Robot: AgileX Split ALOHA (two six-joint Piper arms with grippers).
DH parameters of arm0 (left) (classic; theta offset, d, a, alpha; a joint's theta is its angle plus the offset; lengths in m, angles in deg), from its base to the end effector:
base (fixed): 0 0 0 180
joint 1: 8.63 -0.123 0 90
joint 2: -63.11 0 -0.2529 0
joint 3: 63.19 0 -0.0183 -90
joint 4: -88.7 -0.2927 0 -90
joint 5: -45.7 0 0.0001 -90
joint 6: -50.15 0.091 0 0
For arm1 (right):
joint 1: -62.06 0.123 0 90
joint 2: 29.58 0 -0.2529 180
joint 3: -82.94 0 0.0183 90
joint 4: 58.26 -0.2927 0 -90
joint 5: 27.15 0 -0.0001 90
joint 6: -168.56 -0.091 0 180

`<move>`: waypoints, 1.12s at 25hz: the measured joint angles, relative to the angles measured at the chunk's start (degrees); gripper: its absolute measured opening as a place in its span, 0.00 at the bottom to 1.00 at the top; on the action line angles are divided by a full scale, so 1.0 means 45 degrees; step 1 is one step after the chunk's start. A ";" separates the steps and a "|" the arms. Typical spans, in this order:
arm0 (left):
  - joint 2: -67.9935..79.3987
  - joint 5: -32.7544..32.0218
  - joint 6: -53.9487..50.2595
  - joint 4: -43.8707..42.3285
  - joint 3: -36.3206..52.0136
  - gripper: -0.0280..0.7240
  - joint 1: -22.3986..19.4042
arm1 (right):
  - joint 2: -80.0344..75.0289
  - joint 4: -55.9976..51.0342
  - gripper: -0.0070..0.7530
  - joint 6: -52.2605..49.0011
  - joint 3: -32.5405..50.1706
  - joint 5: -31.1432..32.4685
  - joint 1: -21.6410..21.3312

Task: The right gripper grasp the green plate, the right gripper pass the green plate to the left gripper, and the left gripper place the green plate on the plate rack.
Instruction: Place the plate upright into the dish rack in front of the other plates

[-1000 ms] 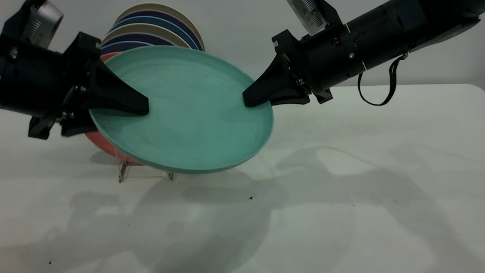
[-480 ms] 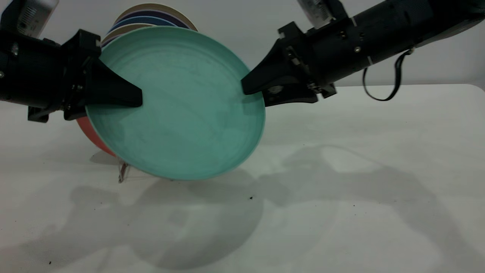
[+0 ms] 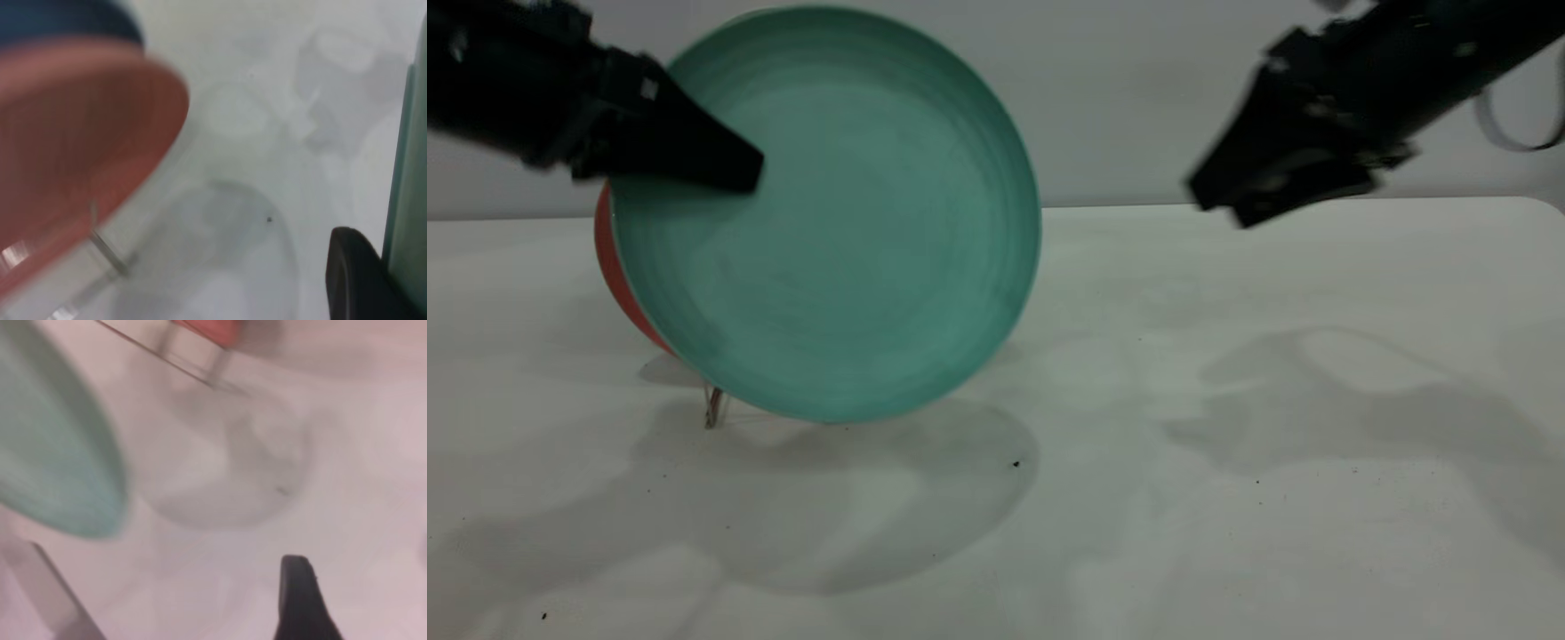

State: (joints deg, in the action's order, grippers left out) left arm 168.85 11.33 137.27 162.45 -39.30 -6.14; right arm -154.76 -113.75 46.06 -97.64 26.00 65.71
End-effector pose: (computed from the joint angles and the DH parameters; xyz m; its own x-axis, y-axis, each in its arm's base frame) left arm 0.3519 -0.0647 0.1349 -0.6298 0.2673 -0.7293 0.5851 0.7808 -0.2191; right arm 0.4138 0.0866 0.1136 -0.8370 -0.2661 -0.4782 -0.5118 0.6900 0.5118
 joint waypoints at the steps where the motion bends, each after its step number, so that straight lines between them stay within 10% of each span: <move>1: -0.0016 -0.0266 0.0073 -0.0828 -0.0404 0.19 0.0000 | 0.0116 0.0499 0.63 -0.0362 0.0000 -0.0012 -0.0171; 13: -0.0016 -0.1615 0.2635 -0.7838 -0.4167 0.19 0.0000 | 0.0319 0.3795 0.63 -0.2119 0.0000 -0.0012 -0.0636; 28: -0.0016 0.0752 0.4235 -0.8551 -0.4338 0.19 0.0000 | 0.0319 0.3835 0.63 -0.2452 0.0000 -0.0012 -0.0636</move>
State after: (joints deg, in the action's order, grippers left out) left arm 168.78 14.71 156.33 123.97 -58.82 -6.14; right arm -153.32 -96.50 35.03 -97.64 25.94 62.85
